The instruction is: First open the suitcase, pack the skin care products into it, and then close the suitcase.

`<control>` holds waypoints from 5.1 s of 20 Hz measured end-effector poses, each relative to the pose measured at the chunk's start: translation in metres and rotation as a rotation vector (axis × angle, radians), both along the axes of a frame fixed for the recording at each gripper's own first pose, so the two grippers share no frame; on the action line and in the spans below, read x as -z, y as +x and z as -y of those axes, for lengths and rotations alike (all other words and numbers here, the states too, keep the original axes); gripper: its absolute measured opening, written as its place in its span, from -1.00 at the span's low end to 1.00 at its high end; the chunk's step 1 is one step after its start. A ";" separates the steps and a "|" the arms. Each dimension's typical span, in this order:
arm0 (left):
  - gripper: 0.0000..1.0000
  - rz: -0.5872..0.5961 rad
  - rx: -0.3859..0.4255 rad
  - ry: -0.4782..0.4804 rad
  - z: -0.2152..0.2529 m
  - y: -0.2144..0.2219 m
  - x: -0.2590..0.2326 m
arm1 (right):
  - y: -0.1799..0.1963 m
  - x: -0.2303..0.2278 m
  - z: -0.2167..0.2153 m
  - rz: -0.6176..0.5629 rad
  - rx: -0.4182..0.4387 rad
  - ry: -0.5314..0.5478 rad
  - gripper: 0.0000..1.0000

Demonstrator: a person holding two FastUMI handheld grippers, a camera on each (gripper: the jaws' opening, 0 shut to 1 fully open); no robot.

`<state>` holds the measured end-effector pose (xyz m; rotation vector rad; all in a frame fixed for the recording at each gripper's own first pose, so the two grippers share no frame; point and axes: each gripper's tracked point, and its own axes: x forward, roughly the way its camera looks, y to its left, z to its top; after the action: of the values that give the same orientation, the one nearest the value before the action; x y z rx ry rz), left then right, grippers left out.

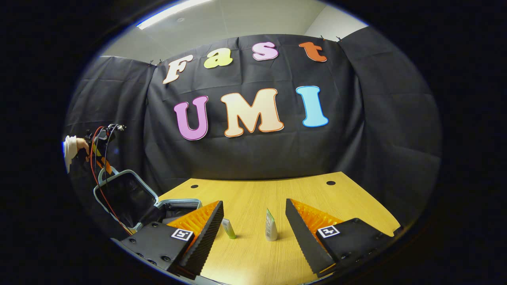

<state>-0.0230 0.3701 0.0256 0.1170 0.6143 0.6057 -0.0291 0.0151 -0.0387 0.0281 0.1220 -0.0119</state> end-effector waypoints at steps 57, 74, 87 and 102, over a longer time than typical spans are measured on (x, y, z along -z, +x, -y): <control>0.86 0.326 0.569 -0.097 0.543 0.106 0.081 | 0.093 0.163 0.049 -0.306 -0.369 -0.057 0.96; 0.70 0.413 0.465 -0.076 0.558 0.202 0.114 | 0.140 0.238 0.045 -0.366 -0.361 0.001 0.96; -0.81 0.419 0.543 -0.151 0.579 0.201 0.115 | 0.161 0.240 0.030 -0.352 -0.384 -0.070 0.39; -0.80 0.359 0.500 -0.124 0.516 0.129 0.051 | 0.152 0.215 0.027 -0.438 -0.312 -0.116 -0.36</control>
<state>0.1056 -0.1462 -0.0259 0.0397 0.2549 0.0964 0.1230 -0.0120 -0.2539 -0.1106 0.5626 0.2881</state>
